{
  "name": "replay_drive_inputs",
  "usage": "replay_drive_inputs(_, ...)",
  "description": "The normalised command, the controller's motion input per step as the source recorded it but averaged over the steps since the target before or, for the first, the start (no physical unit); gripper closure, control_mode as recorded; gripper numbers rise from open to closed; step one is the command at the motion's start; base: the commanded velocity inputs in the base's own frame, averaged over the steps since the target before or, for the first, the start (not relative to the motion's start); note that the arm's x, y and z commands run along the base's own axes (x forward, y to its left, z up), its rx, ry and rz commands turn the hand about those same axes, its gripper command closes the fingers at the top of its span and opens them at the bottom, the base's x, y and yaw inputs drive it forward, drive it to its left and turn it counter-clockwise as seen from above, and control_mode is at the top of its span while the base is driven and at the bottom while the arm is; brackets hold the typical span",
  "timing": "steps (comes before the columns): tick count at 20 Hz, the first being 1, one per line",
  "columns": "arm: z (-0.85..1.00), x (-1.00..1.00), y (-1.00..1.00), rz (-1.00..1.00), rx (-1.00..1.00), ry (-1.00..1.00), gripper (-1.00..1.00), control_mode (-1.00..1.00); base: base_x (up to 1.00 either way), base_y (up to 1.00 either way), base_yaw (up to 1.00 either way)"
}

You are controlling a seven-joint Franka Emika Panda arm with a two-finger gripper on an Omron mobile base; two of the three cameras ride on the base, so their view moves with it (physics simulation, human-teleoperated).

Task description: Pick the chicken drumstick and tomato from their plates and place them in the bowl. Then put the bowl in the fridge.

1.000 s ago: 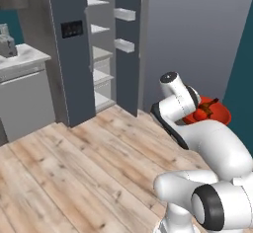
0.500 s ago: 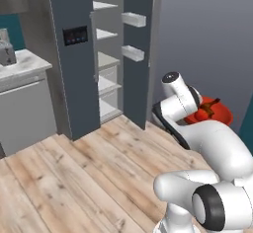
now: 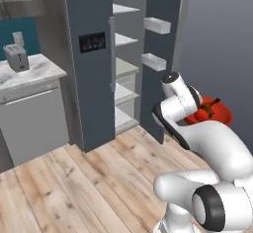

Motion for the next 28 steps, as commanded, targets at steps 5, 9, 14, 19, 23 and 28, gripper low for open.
replay_drive_inputs(5,0.0,0.0,0.0,0.0,0.0,0.0,1.0,1.0,0.81,-0.13,0.28)
replay_drive_inputs(9,0.0,0.0,0.0,0.0,0.0,0.0,1.0,1.0,0.75,-0.14,0.34)
replay_drive_inputs(14,0.0,0.0,0.0,0.0,0.0,0.0,1.0,1.0,0.74,-0.17,0.32)
replay_drive_inputs(19,0.0,0.0,0.0,0.0,0.0,0.0,1.0,1.0,0.75,-0.24,0.24)
replay_drive_inputs(23,0.0,0.0,0.0,0.0,0.0,0.0,1.0,1.0,0.64,-0.38,0.17)
replay_drive_inputs(28,0.0,0.0,0.0,0.0,0.0,0.0,1.0,1.0,0.52,-0.45,0.15)
